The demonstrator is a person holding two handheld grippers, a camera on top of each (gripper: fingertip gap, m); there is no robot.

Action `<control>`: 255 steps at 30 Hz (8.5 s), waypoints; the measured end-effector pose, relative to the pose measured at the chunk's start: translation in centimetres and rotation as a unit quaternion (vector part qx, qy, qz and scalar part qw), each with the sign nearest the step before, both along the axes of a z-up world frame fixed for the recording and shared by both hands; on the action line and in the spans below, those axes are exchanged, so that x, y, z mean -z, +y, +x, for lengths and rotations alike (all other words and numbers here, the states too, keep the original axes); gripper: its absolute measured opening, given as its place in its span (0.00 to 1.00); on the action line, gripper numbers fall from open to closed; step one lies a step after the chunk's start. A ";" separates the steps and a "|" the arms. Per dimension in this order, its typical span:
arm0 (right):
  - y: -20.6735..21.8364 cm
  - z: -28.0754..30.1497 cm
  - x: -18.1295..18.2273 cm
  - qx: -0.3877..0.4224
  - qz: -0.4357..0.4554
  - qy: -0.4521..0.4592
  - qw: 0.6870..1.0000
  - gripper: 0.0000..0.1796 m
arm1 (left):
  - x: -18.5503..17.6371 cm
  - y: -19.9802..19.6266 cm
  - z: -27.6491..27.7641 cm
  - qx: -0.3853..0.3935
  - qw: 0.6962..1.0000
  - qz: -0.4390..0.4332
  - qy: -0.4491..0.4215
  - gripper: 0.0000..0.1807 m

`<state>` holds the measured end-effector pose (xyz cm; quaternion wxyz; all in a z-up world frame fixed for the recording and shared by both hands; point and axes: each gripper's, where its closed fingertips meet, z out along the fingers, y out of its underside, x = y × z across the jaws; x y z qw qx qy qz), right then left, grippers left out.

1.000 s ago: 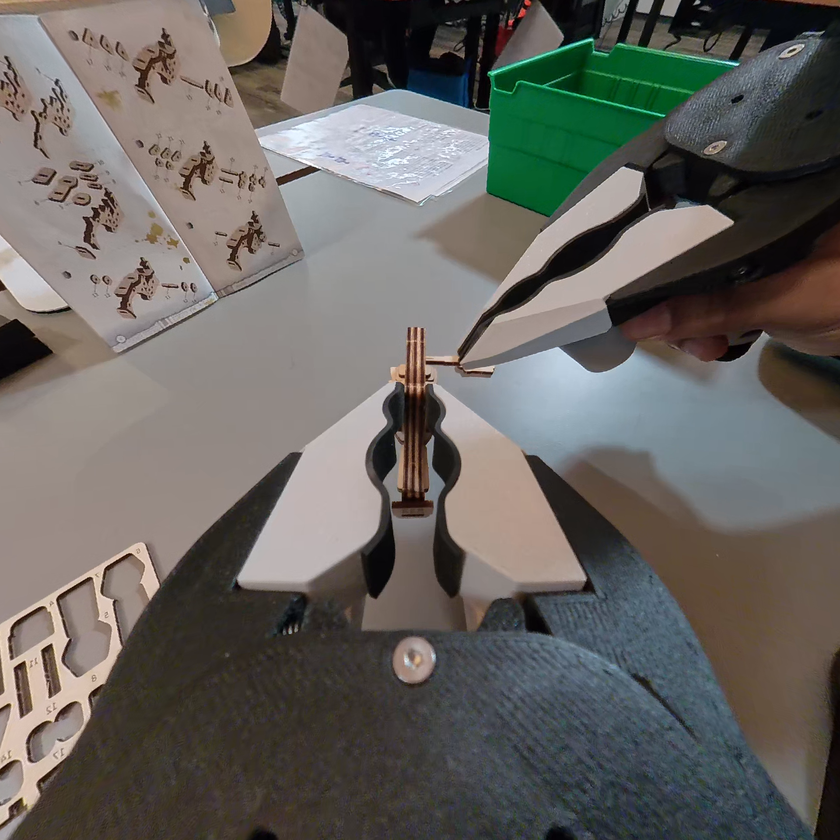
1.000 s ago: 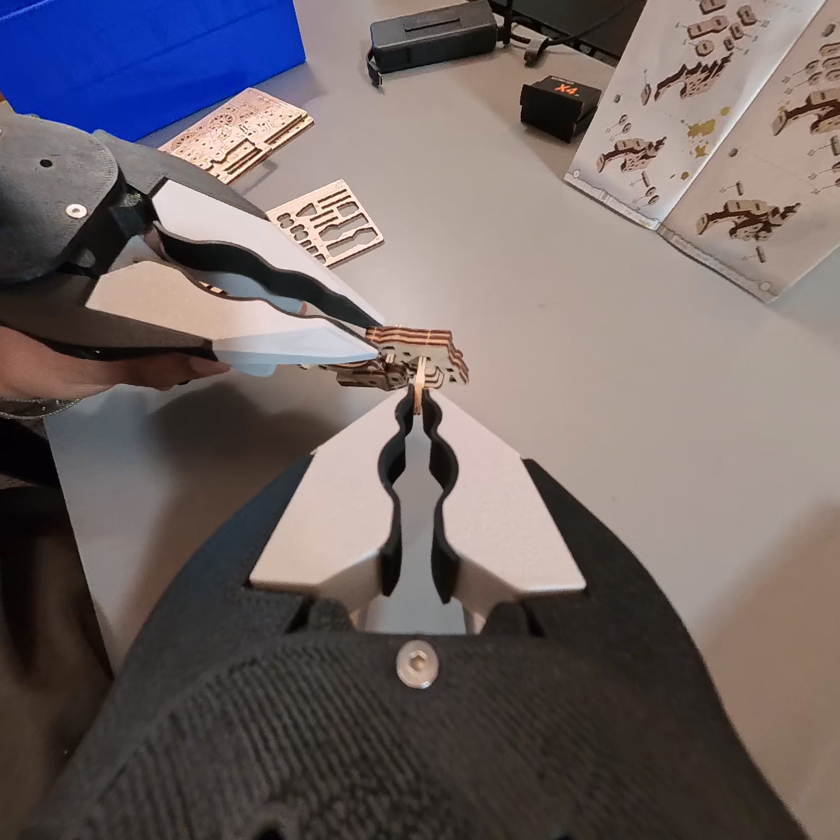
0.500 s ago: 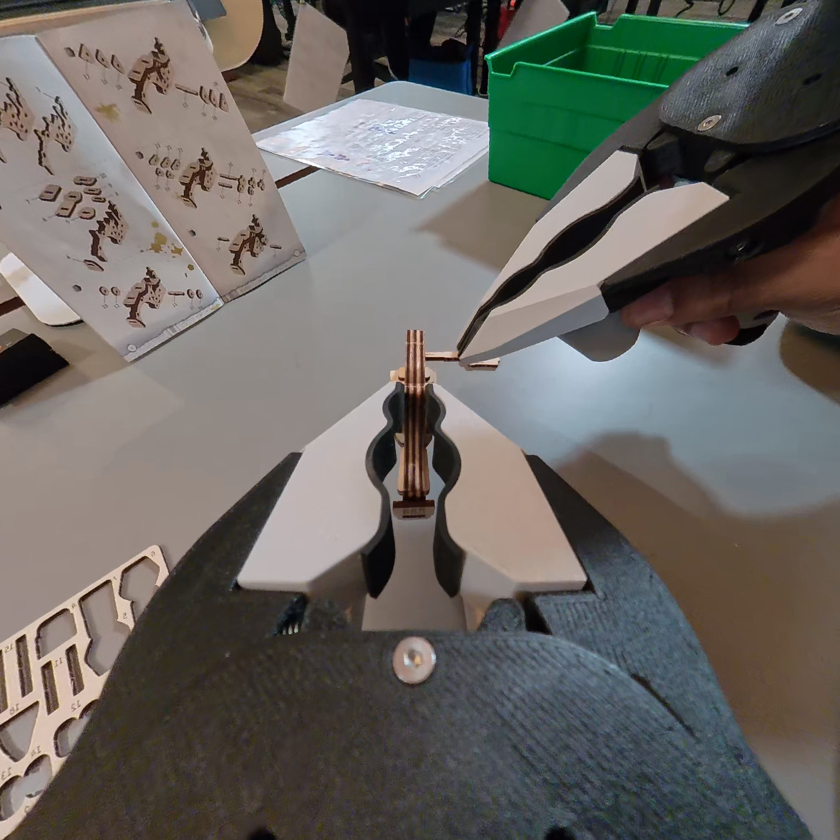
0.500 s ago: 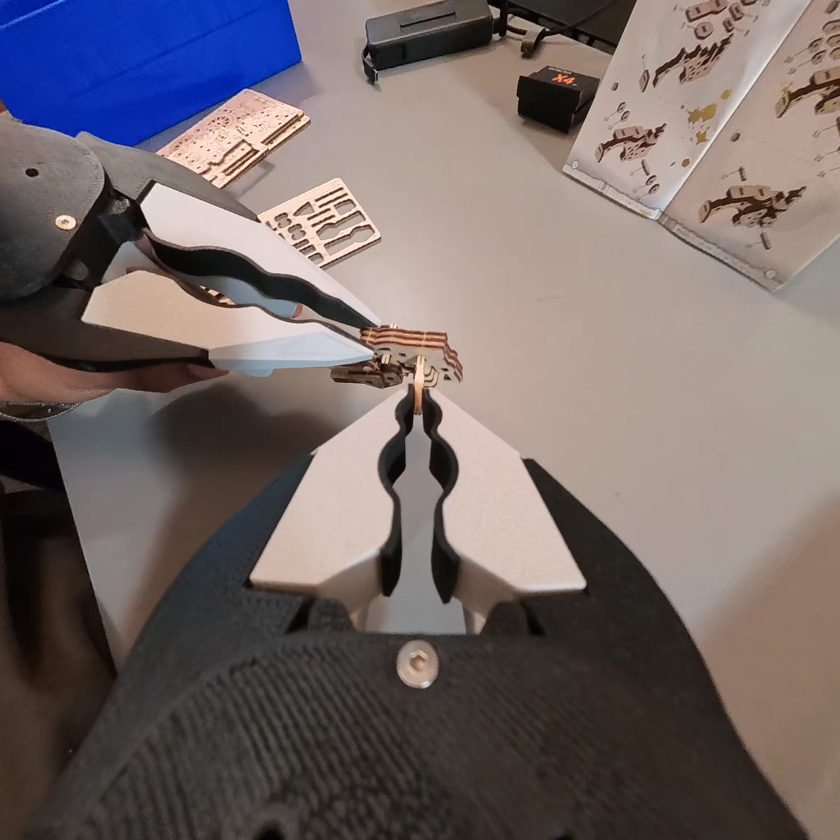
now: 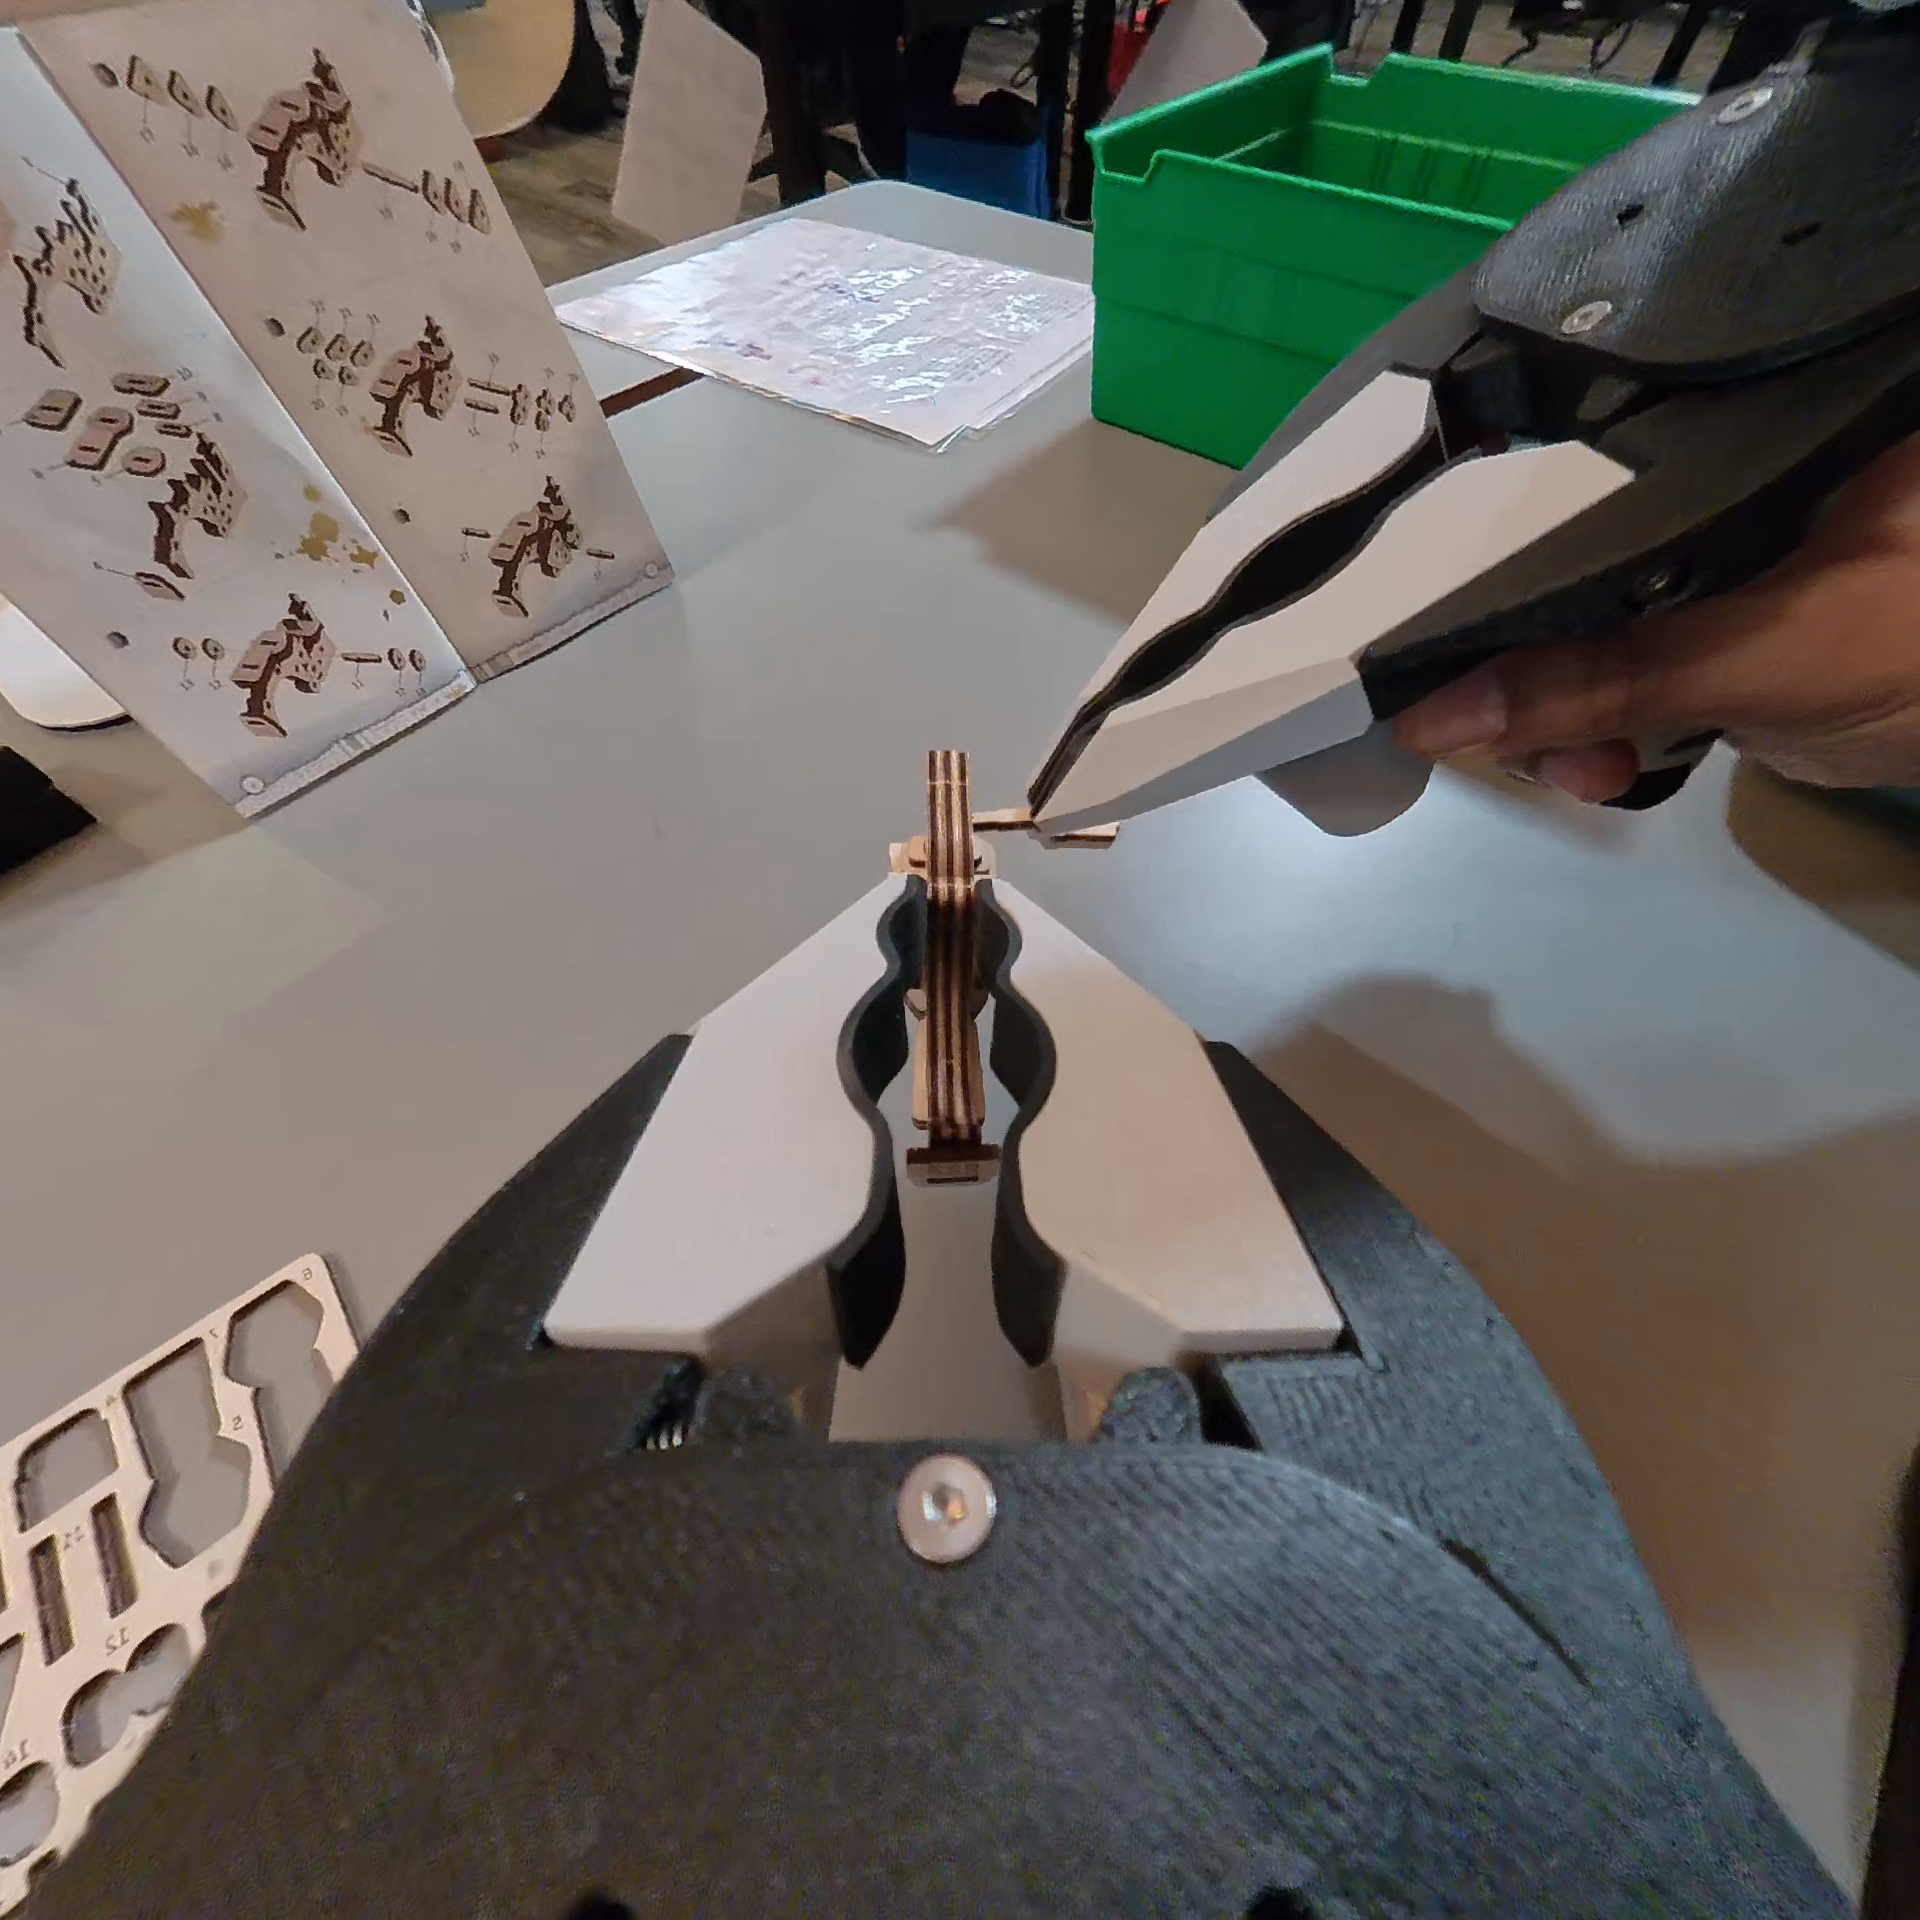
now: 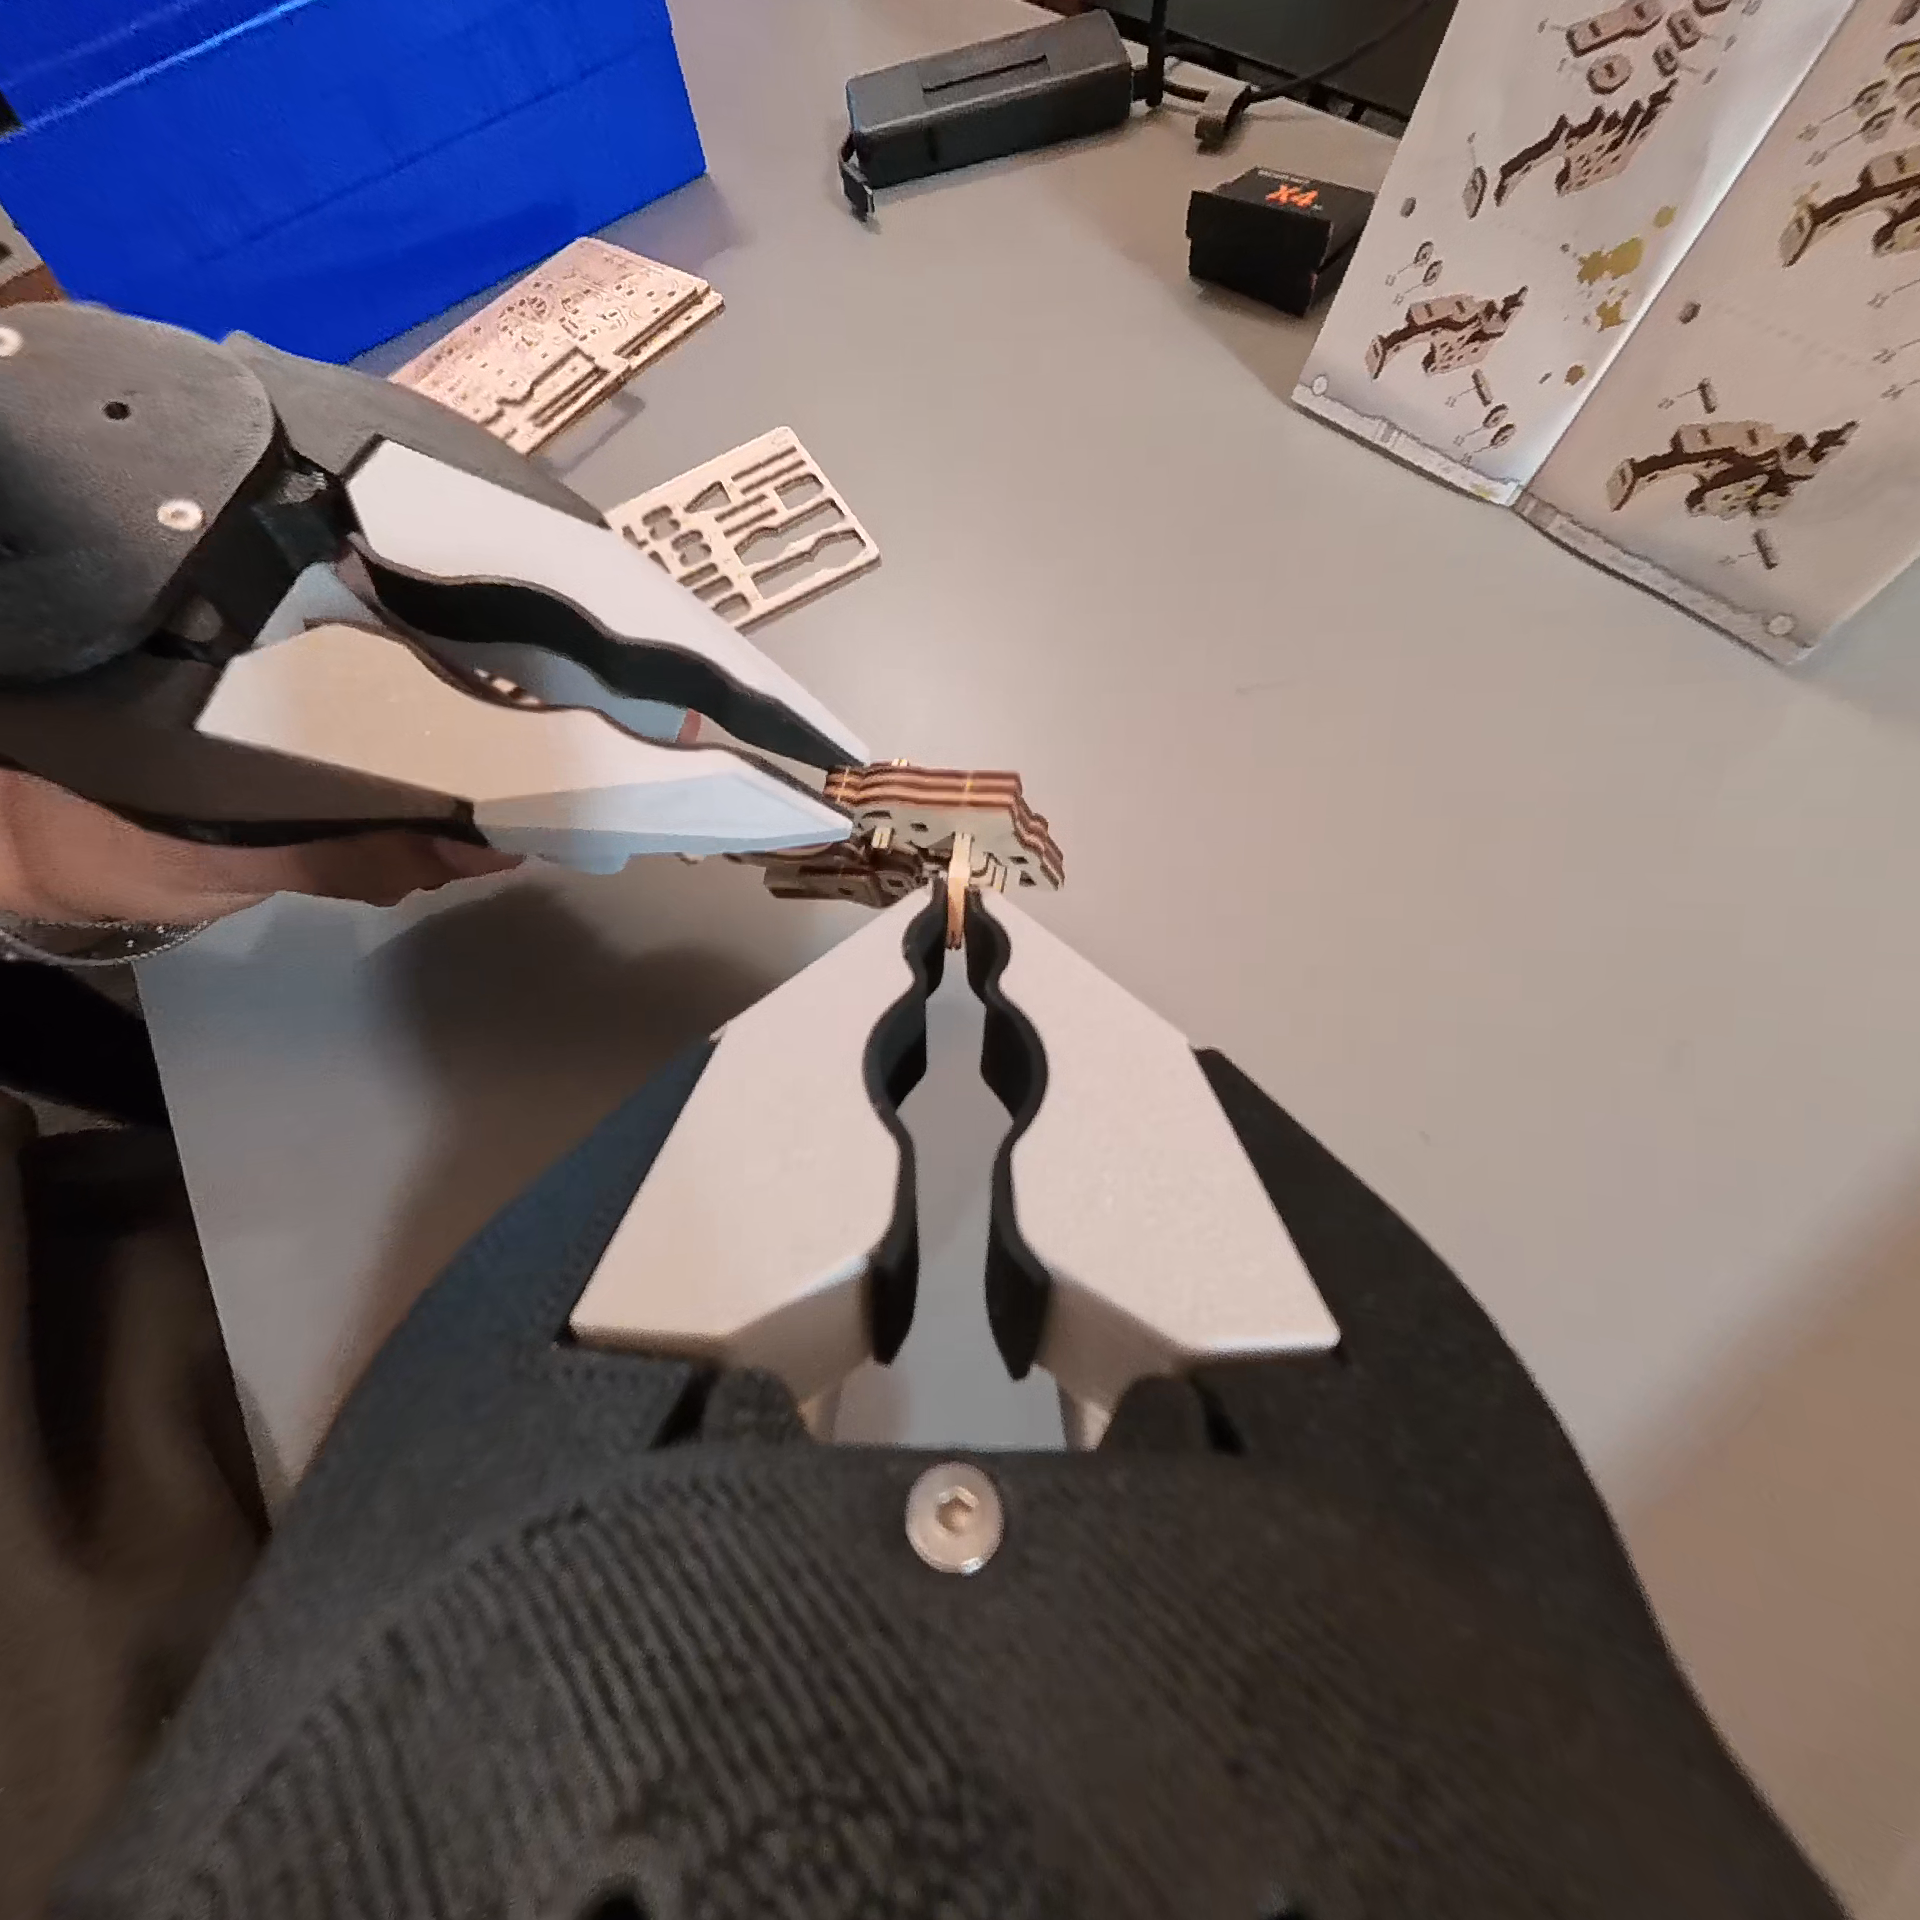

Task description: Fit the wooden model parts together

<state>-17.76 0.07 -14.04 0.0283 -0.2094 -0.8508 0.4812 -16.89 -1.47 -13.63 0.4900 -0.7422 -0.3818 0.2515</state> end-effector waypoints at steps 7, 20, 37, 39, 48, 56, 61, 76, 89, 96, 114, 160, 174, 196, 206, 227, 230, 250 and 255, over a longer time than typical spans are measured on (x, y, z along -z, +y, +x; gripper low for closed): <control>-0.3 0.2 -0.1 0.002 -0.009 0.008 1.000 0.01 | -0.1 -0.2 0.1 0.011 1.000 0.018 -0.015 0.03; -0.5 0.2 -0.9 -0.011 -0.064 -0.005 0.998 0.01 | -0.7 -0.3 0.2 0.024 0.996 0.074 -0.030 0.03; 1.2 2.2 -3.7 -0.159 -0.204 -0.096 0.961 0.29 | -2.8 -0.6 1.3 0.148 0.844 0.460 -0.234 0.02; 1.4 2.4 -4.1 -0.168 -0.221 -0.114 0.954 0.30 | -2.9 -0.2 1.6 0.163 0.848 0.449 -0.231 0.02; 1.5 3.5 -4.3 -0.203 -0.244 -0.188 0.929 0.29 | -3.5 1.2 3.0 0.214 0.857 0.416 -0.218 0.02; 1.4 4.2 -4.4 -0.219 -0.240 -0.186 0.927 0.16 | -3.4 1.8 3.6 0.228 0.864 0.394 -0.213 0.02; 1.3 4.4 -4.3 -0.223 -0.235 -0.182 0.928 0.16 | -3.4 2.1 3.8 0.232 0.870 0.383 -0.208 0.02; 1.4 4.7 -4.5 -0.230 -0.230 -0.167 0.931 0.14 | -3.7 2.1 4.0 0.240 0.882 0.363 -0.183 0.02; 1.4 4.7 -4.8 -0.230 -0.233 -0.136 0.935 0.16 | -4.2 2.1 4.2 0.239 0.903 0.330 -0.137 0.02; 1.7 4.5 -4.9 -0.233 -0.239 -0.140 0.932 0.20 | -4.3 2.0 4.2 0.242 0.901 0.332 -0.141 0.02; 1.7 5.2 -5.2 -0.249 -0.230 -0.118 0.933 0.15 | -4.4 2.1 4.4 0.246 0.898 0.337 -0.140 0.02; 1.5 5.4 -5.1 -0.251 -0.224 -0.112 0.935 0.22 | -4.6 2.0 3.9 0.229 0.896 0.355 -0.141 0.03; 1.4 5.0 -4.7 -0.240 -0.193 -0.088 0.947 0.13 | -4.5 2.1 3.9 0.228 0.901 0.344 -0.133 0.02; 1.8 6.4 -7.0 -0.272 -0.240 0.000 0.932 0.14 | -7.1 2.2 5.7 0.260 0.925 0.277 0.003 0.03; 1.9 6.6 -7.2 -0.270 -0.250 0.076 0.927 0.20 | -7.2 2.5 6.7 0.271 0.939 0.198 0.072 0.03; 1.9 6.1 -6.6 -0.259 -0.245 0.066 0.932 0.04 | -6.1 2.3 6.1 0.270 0.944 0.179 0.059 0.03; 2.0 6.3 -6.6 -0.265 -0.255 0.042 0.929 0.17 | -6.1 2.1 5.8 0.261 0.946 0.186 0.053 0.03; 1.9 7.0 -6.2 -0.286 -0.243 0.028 0.927 0.19 | -5.2 2.6 5.8 0.263 0.950 0.165 0.041 0.02; 2.1 7.0 -6.5 -0.286 -0.250 0.045 0.924 0.15 | -5.4 2.8 6.0 0.269 0.946 0.179 0.036 0.03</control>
